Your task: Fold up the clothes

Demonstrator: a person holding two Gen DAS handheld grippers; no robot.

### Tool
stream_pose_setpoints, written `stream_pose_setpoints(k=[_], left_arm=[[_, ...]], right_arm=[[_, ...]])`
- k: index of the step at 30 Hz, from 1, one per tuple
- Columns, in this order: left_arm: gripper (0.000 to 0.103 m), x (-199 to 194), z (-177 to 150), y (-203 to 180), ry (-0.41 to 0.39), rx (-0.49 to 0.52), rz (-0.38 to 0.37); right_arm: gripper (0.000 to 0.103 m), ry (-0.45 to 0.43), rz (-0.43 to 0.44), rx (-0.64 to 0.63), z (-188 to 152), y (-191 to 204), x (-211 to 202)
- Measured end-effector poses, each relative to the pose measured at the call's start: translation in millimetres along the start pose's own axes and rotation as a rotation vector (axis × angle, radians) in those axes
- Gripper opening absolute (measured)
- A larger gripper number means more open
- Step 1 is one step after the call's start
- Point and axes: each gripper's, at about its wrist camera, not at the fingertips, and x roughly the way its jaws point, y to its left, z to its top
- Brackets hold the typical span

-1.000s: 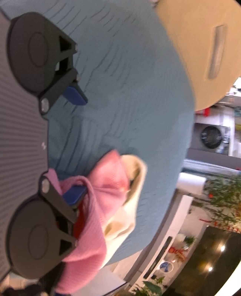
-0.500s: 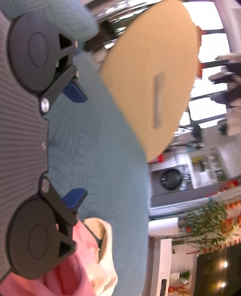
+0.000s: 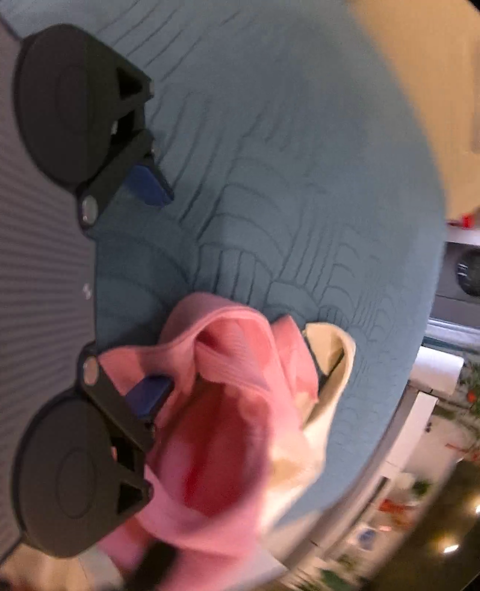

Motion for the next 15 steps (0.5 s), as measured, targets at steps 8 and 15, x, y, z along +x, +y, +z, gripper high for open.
stream_pose_setpoints(k=[8, 15], left_arm=[[0.006, -10, 10, 28, 0.023, -0.132, -0.146], [0.006, -47, 27, 69, -0.239, -0.226, 0.022]], right_arm=[[0.018, -0.001, 0.012, -0.005, 1, 4, -1], [0.018, -0.033, 0.017, 0.007, 2, 5, -2]])
